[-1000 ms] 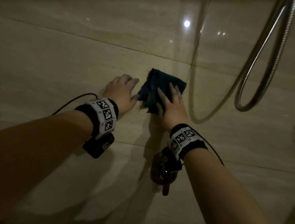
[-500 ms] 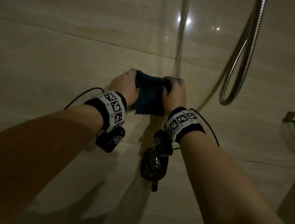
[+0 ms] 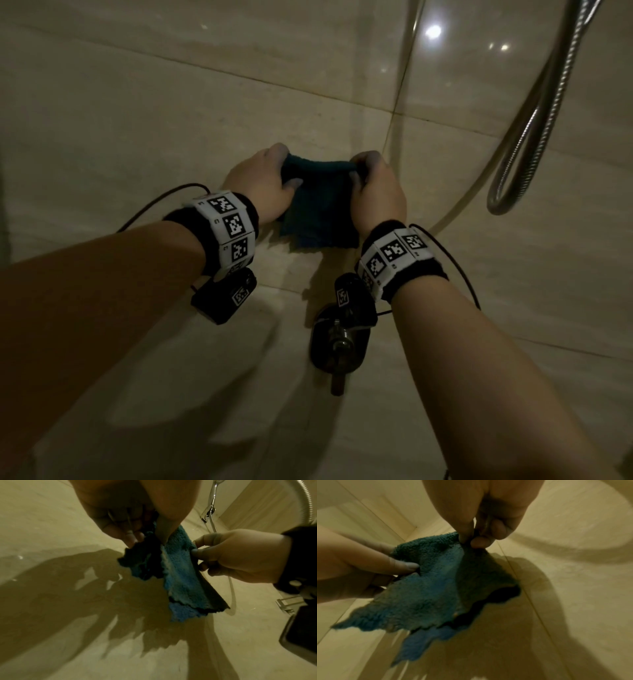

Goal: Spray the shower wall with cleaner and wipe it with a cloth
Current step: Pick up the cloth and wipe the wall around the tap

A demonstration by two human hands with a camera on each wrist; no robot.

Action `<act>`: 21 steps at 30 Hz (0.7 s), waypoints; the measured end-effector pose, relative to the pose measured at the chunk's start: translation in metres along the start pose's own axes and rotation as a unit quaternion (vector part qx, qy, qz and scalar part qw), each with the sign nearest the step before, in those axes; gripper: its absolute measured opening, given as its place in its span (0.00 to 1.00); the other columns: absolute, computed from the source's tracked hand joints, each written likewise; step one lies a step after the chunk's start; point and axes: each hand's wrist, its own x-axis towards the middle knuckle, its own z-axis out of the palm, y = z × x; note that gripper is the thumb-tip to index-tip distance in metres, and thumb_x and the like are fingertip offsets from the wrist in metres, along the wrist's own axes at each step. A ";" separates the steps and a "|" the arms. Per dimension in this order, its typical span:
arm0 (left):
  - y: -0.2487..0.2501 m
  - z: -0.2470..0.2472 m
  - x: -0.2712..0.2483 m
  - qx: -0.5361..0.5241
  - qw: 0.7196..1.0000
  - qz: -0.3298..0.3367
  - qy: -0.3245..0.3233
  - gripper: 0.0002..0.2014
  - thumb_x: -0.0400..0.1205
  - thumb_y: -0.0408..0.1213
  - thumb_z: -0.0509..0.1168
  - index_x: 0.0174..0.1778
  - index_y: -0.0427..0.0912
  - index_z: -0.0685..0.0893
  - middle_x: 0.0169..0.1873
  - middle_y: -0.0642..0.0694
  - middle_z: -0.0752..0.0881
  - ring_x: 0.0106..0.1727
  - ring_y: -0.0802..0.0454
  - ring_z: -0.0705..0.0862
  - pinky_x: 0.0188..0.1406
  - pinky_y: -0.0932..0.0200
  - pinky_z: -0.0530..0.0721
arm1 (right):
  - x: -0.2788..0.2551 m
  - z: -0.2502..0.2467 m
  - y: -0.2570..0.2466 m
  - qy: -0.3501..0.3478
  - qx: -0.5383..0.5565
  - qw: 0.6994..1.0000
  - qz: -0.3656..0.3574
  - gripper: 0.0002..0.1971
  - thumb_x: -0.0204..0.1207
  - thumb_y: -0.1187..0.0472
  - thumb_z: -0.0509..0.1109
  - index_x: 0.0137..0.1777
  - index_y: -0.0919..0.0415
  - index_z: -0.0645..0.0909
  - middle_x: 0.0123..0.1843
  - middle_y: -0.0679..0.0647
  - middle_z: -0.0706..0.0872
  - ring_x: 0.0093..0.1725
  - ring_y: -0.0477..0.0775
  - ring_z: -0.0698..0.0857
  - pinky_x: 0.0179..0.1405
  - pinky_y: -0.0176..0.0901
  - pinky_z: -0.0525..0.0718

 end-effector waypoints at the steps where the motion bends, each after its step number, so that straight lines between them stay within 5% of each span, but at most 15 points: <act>1: 0.000 0.000 -0.003 0.000 1.000 -0.001 0.001 0.15 0.84 0.44 0.59 0.59 0.37 0.72 0.56 0.36 0.80 0.54 0.37 0.80 0.42 0.54 0.71 | -0.002 0.000 0.001 -0.008 0.001 1.000 0.001 0.12 0.84 0.60 0.57 0.65 0.56 0.74 0.62 0.57 0.83 0.58 0.59 0.82 0.49 0.44 0.77; 11: -0.004 -0.003 -0.015 -0.035 0.999 0.011 -0.026 0.14 0.86 0.41 0.55 0.62 0.34 0.71 0.58 0.33 0.79 0.53 0.36 0.79 0.42 0.53 0.71 | -0.018 -0.005 -0.006 -0.037 0.011 0.999 0.018 0.11 0.84 0.61 0.58 0.63 0.60 0.75 0.60 0.59 0.83 0.57 0.59 0.82 0.52 0.47 0.80; 21: -0.014 -0.010 -0.017 -0.069 0.993 0.049 -0.080 0.15 0.86 0.42 0.55 0.61 0.34 0.71 0.50 0.34 0.79 0.42 0.43 0.75 0.38 0.54 0.69 | -0.035 -0.014 -0.029 -0.053 -0.060 0.992 0.097 0.11 0.84 0.58 0.57 0.64 0.56 0.74 0.63 0.58 0.83 0.58 0.59 0.82 0.52 0.49 0.81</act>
